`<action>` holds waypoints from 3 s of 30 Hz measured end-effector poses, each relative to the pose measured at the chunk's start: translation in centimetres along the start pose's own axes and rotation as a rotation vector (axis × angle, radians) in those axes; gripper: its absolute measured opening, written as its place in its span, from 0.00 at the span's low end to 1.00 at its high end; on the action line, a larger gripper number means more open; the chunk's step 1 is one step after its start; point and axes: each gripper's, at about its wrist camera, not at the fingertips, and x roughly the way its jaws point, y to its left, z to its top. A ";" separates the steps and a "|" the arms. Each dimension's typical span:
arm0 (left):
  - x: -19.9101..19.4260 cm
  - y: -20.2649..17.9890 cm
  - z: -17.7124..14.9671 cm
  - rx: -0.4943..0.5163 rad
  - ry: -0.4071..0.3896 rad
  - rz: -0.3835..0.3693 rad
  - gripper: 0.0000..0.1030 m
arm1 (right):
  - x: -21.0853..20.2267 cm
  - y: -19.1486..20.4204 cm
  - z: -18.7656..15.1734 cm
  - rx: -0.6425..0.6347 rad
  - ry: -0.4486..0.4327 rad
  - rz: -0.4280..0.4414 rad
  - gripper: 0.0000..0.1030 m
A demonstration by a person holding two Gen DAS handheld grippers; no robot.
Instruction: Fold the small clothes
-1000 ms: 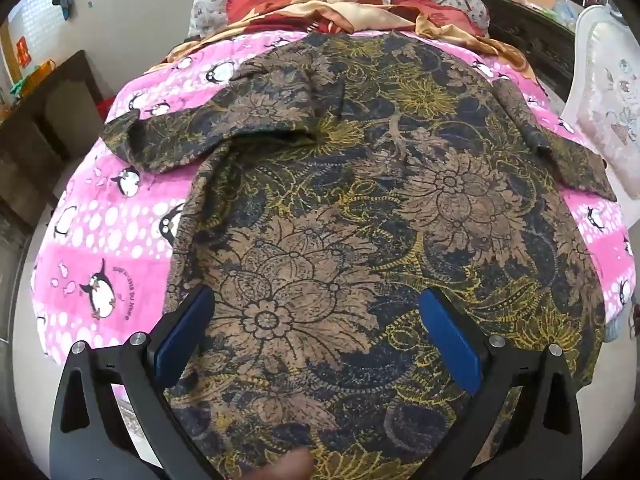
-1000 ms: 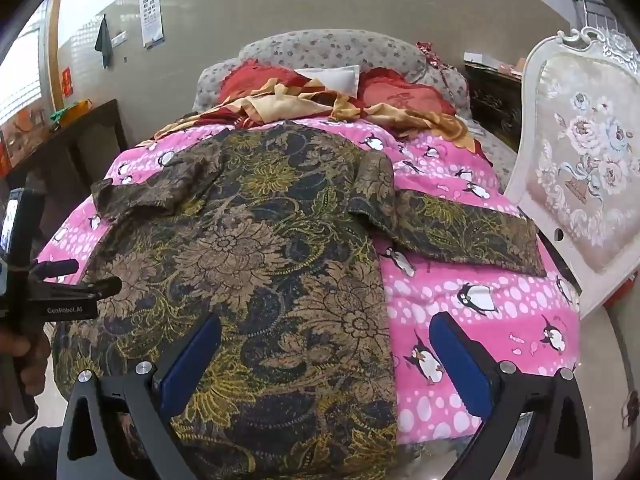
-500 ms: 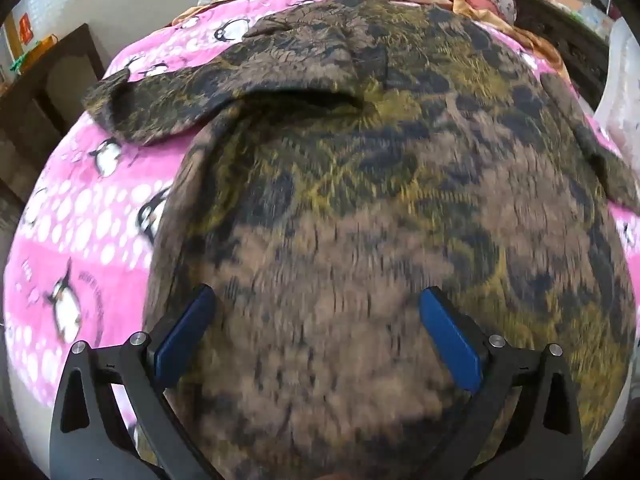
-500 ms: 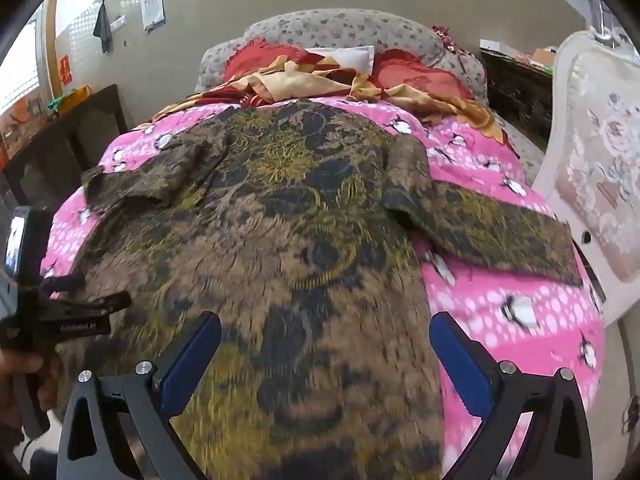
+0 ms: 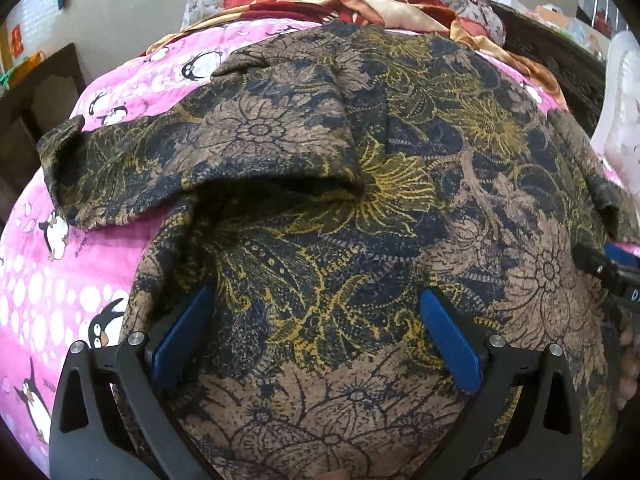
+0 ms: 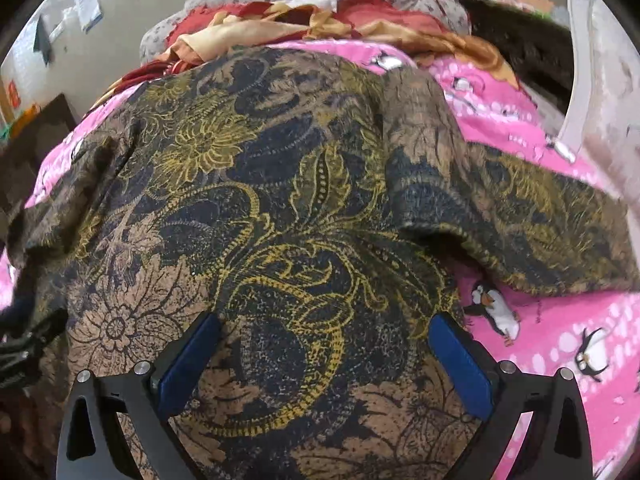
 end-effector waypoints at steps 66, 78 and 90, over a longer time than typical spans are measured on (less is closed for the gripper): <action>-1.2 1.2 -0.2 -0.067 -0.027 -0.076 1.00 | -0.2 0.6 -1.2 0.001 -0.012 -0.007 1.00; -1.0 0.3 -0.3 0.006 0.001 -0.031 1.00 | 0.0 0.4 -1.1 0.000 -0.009 -0.002 1.00; -1.0 0.6 -0.3 -0.005 -0.005 -0.034 1.00 | -0.1 0.6 -1.3 0.006 -0.014 0.004 1.00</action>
